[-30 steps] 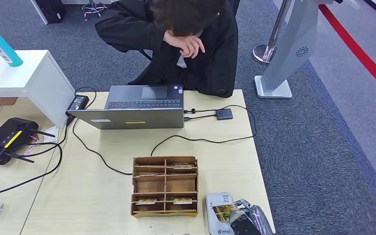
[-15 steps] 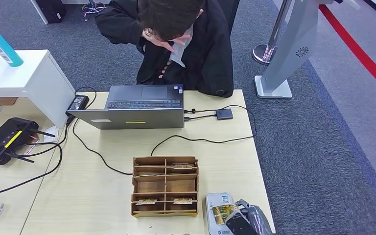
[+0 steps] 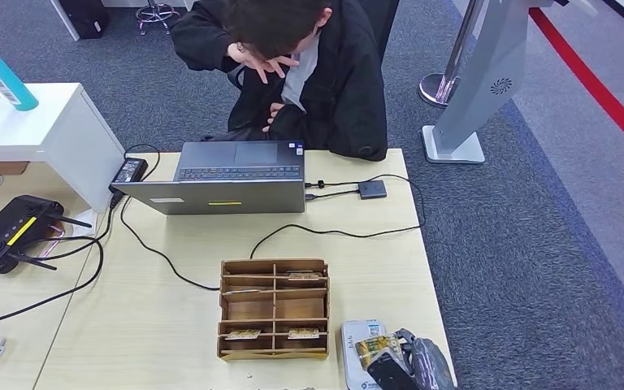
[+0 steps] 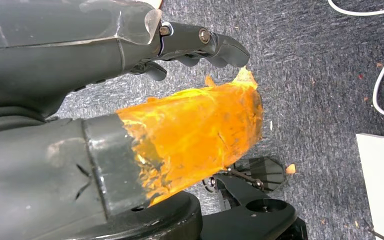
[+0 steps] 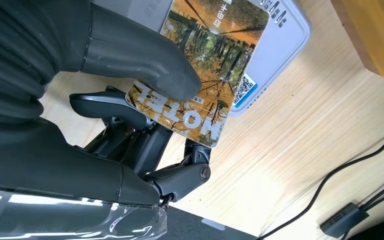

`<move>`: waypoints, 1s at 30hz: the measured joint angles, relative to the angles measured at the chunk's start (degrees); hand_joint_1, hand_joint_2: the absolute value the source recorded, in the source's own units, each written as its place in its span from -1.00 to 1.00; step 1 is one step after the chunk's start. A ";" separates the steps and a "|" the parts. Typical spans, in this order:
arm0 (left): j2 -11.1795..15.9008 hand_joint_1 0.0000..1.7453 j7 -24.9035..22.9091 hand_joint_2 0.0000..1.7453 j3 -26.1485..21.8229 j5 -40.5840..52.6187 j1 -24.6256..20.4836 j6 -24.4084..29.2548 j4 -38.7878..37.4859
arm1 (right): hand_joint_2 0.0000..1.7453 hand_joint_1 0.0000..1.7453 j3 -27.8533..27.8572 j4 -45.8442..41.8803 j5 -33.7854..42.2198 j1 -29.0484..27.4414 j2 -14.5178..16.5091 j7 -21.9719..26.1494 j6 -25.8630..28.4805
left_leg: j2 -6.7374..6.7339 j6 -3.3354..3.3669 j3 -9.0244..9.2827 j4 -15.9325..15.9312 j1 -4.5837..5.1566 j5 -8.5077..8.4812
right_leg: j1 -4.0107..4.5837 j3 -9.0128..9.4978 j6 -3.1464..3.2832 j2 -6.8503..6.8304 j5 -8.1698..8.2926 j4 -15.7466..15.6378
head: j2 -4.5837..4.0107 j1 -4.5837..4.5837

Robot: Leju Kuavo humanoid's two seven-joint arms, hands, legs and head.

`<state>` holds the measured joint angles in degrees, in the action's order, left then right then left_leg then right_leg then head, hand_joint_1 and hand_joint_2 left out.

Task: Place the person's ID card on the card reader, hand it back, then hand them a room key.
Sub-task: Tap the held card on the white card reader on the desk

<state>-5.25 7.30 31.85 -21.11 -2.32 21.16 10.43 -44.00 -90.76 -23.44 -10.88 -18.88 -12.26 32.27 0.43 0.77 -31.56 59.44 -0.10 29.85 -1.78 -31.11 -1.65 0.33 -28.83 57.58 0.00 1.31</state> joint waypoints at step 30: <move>0.02 -1.00 0.00 -1.00 0.00 -0.02 0.00 -0.06 0.00 | 1.00 1.00 0.00 0.84 -1.17 0.41 0.92 -0.52 -0.36 | -0.01 0.00 0.02 0.00 0.00 0.00 | 0.00 0.01 0.00 0.00 0.00 0.00 | 0.00 0.00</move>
<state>-5.22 7.30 31.85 -21.13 -2.32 21.10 10.43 -44.00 -89.92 -24.61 -10.47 -17.96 -12.79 31.91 0.42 0.77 -31.55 59.44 -0.10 29.85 -1.78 -31.10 -1.65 0.34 -28.83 57.58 0.00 1.31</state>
